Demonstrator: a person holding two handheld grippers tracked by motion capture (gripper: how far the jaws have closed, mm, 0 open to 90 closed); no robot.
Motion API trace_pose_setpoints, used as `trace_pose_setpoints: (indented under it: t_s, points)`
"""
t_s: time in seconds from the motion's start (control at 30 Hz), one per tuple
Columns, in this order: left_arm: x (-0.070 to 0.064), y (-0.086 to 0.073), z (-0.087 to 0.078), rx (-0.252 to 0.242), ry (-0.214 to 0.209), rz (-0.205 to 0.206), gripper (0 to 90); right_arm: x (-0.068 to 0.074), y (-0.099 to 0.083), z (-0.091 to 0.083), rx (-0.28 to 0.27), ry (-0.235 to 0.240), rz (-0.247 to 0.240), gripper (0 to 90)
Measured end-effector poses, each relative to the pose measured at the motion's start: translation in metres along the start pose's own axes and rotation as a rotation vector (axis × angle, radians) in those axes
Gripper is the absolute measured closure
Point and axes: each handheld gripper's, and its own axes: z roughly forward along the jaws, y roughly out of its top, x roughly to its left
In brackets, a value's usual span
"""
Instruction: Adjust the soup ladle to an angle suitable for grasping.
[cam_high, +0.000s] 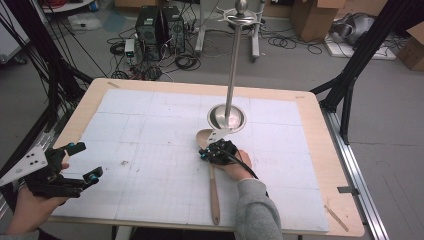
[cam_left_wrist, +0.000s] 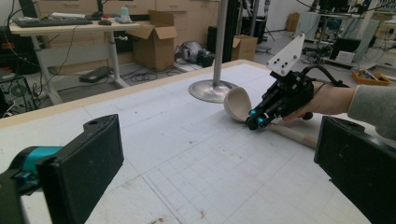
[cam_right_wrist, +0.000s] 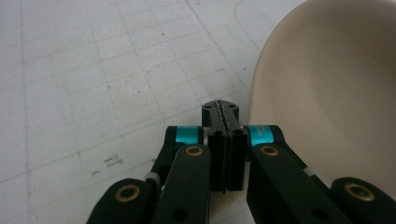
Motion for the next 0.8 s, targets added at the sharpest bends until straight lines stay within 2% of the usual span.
trace_pose_setpoints:
  t_s: [0.33, 0.8]
  points:
    - [0.000, 0.000, 0.000, -0.001, -0.002, 0.003, 1.8, -0.005, -0.009, -0.011, 0.003, -0.028, 0.032, 90.0]
    - [-0.001, 0.001, 0.001, 0.002, -0.006, 0.007, 1.8, -0.014, -0.032, -0.036, -0.002, -0.063, 0.091, 90.0]
